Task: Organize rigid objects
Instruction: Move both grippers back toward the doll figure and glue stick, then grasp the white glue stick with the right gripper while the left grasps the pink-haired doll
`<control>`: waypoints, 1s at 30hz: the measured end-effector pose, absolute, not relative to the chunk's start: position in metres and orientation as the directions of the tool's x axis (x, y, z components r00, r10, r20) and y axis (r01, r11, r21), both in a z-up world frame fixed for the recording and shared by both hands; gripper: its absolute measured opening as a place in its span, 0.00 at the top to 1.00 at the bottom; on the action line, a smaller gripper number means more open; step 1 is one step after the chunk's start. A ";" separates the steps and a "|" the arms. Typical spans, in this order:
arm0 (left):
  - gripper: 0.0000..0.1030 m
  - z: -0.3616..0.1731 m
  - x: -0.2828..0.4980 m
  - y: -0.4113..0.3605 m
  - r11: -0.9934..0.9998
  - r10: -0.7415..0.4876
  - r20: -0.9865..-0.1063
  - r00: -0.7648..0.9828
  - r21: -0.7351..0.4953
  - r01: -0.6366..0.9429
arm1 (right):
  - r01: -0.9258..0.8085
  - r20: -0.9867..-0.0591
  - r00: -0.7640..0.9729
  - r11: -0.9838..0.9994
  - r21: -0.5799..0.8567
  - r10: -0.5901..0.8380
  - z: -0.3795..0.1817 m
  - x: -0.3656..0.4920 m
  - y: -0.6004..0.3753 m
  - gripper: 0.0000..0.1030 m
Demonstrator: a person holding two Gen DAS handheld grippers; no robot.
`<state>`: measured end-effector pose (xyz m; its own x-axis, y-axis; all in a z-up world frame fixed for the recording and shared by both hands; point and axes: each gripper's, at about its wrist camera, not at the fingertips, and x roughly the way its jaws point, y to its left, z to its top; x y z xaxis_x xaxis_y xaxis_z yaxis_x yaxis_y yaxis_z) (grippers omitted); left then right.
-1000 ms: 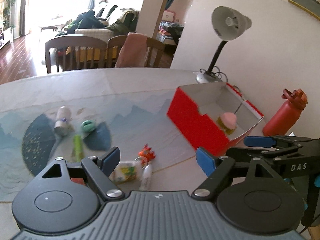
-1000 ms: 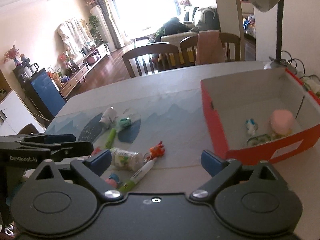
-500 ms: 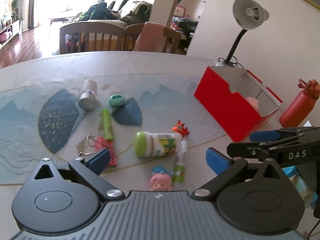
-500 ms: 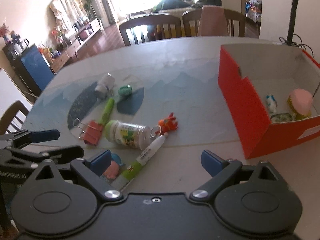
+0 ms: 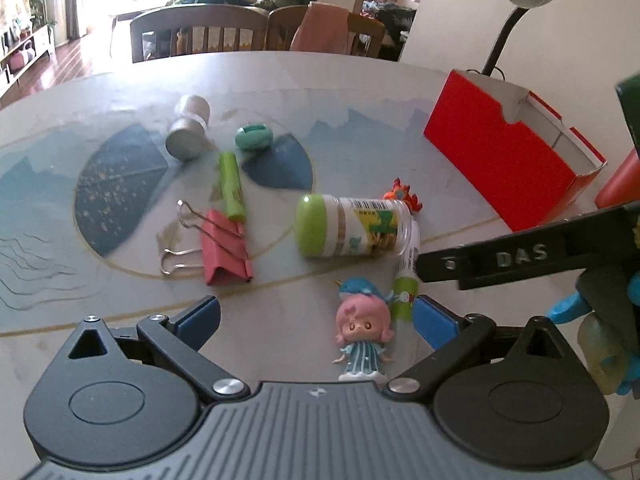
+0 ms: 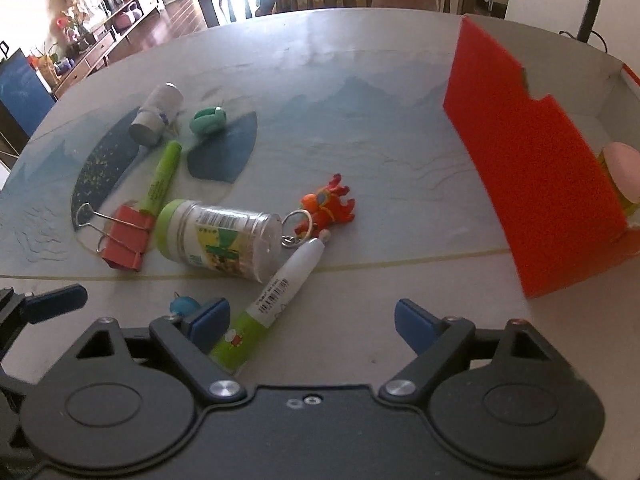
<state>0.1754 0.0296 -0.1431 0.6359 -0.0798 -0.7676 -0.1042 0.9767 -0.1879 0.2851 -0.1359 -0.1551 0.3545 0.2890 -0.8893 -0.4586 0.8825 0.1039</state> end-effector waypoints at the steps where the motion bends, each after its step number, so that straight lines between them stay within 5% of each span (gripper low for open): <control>1: 0.00 -0.145 0.176 0.029 0.977 -0.081 -0.768 0.636 -0.189 -0.103 | -0.460 -0.891 0.355 0.883 0.098 0.284 -0.156 0.285 -0.134 0.15; 12: 0.00 -0.164 0.182 0.026 0.977 -0.082 -0.777 0.624 -0.185 -0.103 | -0.476 -0.901 0.368 0.879 0.030 0.230 -0.165 0.291 -0.117 0.25; 22: 0.02 -0.171 0.183 0.023 0.978 -0.067 -0.781 0.621 -0.175 -0.116 | -0.500 -0.905 0.373 0.866 -0.010 0.204 -0.169 0.288 -0.118 0.44; 30: 0.15 -0.169 0.181 0.018 0.980 -0.071 -0.771 0.633 -0.171 -0.098 | -0.514 -0.897 0.379 0.858 0.001 0.229 -0.167 0.282 -0.135 0.56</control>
